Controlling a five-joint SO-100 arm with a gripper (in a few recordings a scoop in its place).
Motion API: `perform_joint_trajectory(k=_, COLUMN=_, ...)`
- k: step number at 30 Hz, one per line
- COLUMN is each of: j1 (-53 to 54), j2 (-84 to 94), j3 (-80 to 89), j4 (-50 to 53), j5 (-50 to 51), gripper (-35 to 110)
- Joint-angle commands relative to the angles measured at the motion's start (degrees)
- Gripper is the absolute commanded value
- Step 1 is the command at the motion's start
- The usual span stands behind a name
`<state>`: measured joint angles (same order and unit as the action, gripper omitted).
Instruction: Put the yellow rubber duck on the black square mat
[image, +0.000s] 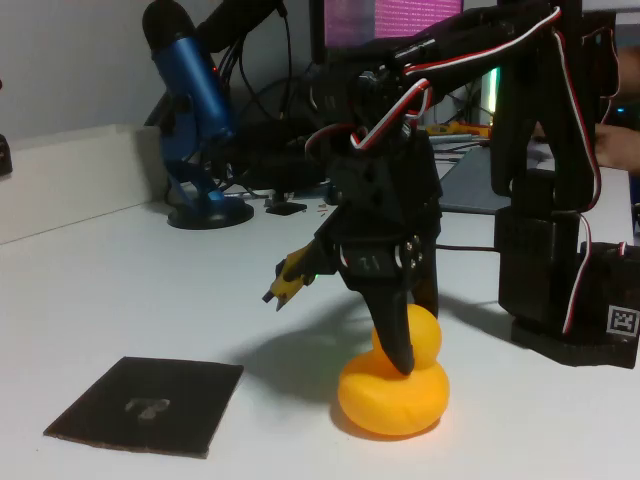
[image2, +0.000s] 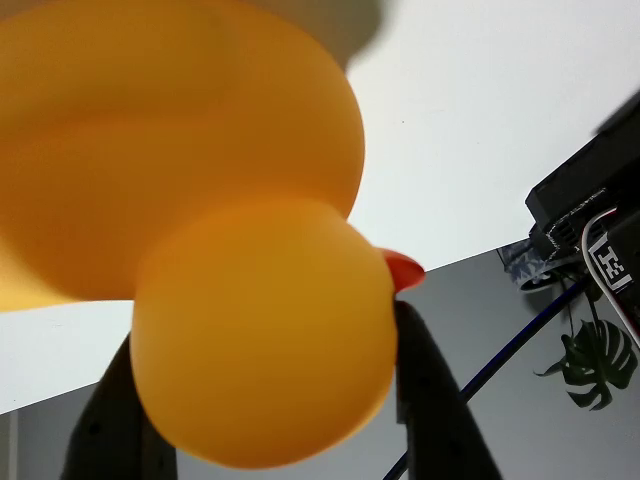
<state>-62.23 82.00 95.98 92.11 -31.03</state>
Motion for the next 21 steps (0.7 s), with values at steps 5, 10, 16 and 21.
perform_joint_trajectory(k=5, j1=-1.05, j2=6.33, j3=-0.18, j4=0.0, j5=-0.09, gripper=13)
perform_joint_trajectory(k=10, j1=-1.05, j2=6.59, j3=-0.18, j4=0.0, j5=-0.09, gripper=13)
perform_joint_trajectory(k=16, j1=-1.05, j2=10.2, j3=-1.58, j4=0.09, j5=-0.09, gripper=13)
perform_joint_trajectory(k=21, j1=-0.88, j2=16.79, j3=-5.01, j4=0.79, j5=-0.09, gripper=13)
